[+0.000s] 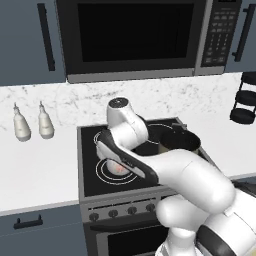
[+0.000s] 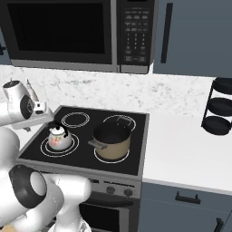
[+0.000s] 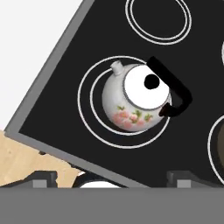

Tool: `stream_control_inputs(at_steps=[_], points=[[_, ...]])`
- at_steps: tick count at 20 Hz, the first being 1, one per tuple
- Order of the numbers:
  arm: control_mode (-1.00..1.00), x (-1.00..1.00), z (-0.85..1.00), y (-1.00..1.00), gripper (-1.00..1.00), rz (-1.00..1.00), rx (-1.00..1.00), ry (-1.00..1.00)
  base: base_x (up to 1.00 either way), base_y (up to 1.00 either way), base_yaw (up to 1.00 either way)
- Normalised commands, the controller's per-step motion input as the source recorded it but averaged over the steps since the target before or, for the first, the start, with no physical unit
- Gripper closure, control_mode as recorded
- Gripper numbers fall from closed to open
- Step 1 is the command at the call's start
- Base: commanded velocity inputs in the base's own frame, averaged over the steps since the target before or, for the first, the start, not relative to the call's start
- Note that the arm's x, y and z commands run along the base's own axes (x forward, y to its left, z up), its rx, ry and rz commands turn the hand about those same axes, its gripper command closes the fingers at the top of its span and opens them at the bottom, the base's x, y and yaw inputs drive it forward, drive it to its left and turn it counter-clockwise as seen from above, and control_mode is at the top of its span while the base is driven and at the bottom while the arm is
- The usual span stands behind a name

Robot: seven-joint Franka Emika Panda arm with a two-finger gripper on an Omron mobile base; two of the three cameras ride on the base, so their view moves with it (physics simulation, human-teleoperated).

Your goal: Pick the kettle from the counter and place it on a stove burner. Then turn the burner on.

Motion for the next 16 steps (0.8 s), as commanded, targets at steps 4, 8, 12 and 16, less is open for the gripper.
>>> stream_control_inputs(at_steps=[4,8,12,16], points=[[-1.00,-0.30,0.00,0.51,-1.00,-0.15,-0.02,0.00,0.00,0.00,0.00],[-1.00,-0.06,-0.26,0.48,-1.00,-0.12,-0.06,0.02,0.00,0.00,0.00],[-1.00,-0.16,-0.55,0.42,-1.00,-0.09,0.00,0.00,0.00,0.00,0.00],[-1.00,-0.16,-0.37,0.23,-1.00,-0.06,0.00,-0.07,0.00,0.00,0.00]])
